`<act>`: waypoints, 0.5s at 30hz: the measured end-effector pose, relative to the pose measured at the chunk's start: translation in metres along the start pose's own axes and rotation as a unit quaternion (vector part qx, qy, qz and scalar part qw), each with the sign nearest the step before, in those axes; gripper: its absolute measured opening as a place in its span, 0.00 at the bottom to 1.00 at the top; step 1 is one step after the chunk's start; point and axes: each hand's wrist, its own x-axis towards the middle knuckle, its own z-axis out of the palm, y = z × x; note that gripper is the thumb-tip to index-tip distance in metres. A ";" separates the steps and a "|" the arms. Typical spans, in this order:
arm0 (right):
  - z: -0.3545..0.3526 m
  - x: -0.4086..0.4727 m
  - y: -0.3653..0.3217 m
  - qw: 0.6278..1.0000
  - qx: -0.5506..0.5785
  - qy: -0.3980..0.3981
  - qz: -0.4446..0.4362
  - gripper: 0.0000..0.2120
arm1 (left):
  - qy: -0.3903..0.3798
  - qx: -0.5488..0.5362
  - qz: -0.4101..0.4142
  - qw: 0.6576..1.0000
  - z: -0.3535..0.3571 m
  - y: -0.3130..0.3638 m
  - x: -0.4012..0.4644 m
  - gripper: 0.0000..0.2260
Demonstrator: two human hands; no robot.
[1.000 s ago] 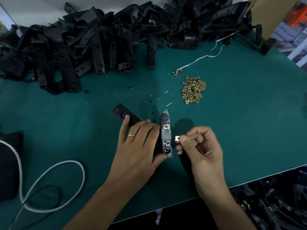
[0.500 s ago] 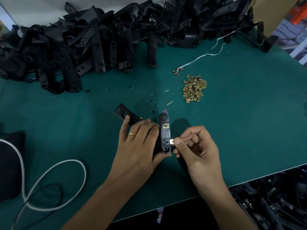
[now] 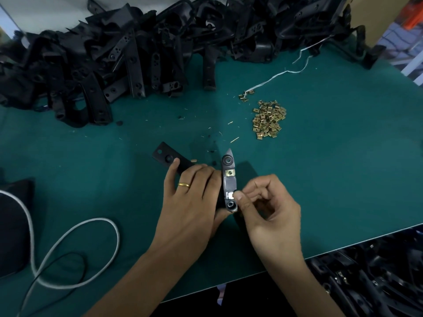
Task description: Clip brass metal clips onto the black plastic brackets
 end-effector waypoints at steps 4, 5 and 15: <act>0.014 -0.020 -0.013 0.968 -0.227 0.055 -0.096 0.05 | 0.001 -0.002 -0.023 1.000 0.001 0.004 0.001 0.23; 0.019 -0.025 -0.016 0.957 -0.263 0.060 -0.110 0.07 | -0.001 -0.012 -0.038 0.999 0.000 0.005 0.001 0.22; -0.022 -0.023 -0.016 0.997 0.004 -0.009 0.070 0.10 | -0.008 -0.054 0.098 0.994 0.000 0.017 -0.006 0.29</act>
